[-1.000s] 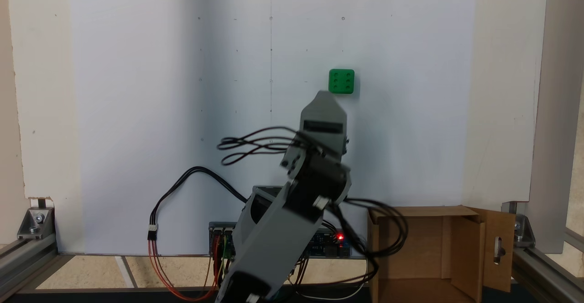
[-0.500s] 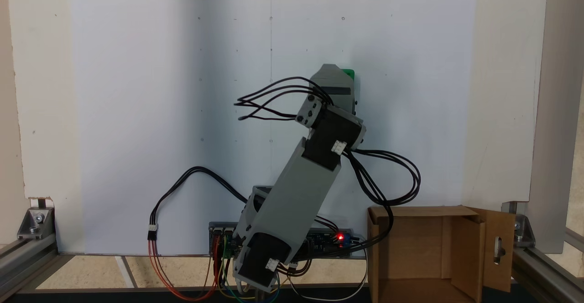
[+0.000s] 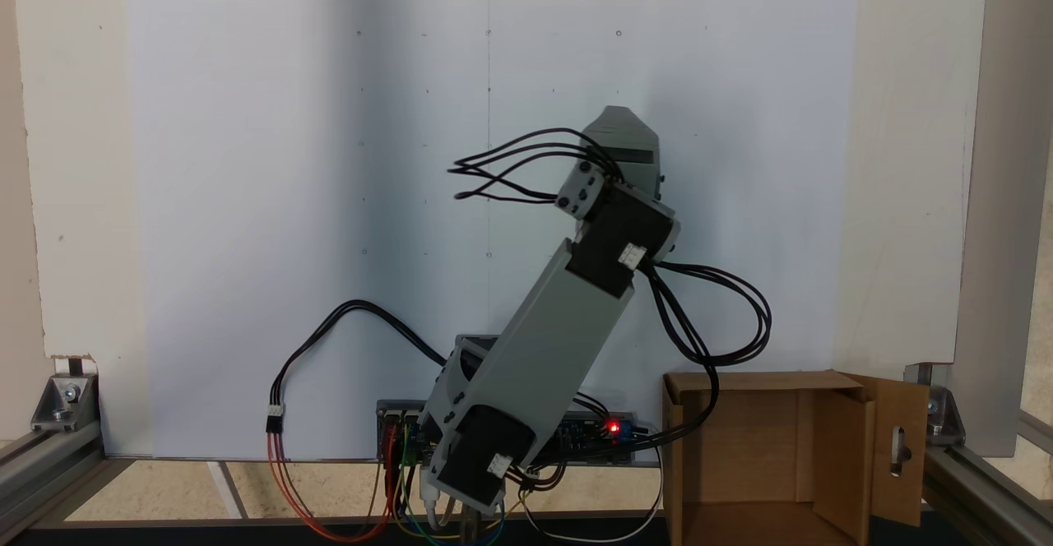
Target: Grasp a green dice and put it in the bin.
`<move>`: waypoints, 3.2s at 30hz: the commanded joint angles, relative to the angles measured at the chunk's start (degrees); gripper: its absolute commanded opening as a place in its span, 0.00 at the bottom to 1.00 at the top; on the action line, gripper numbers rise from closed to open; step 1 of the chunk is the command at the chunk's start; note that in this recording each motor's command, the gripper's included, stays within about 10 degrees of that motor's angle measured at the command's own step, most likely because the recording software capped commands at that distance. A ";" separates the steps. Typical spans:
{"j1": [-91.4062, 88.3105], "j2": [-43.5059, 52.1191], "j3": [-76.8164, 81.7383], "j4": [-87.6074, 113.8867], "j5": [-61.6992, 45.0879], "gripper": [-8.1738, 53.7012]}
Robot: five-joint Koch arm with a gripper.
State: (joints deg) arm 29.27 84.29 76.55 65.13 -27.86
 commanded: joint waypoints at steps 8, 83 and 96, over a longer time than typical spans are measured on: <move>0.35 -2.20 -3.69 -2.37 -4.66 0.87; 2.29 -10.37 19.16 -32.96 -10.46 0.72; 2.02 -10.37 19.34 -33.13 -10.46 0.59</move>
State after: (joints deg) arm 31.29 73.56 96.86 32.61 -34.01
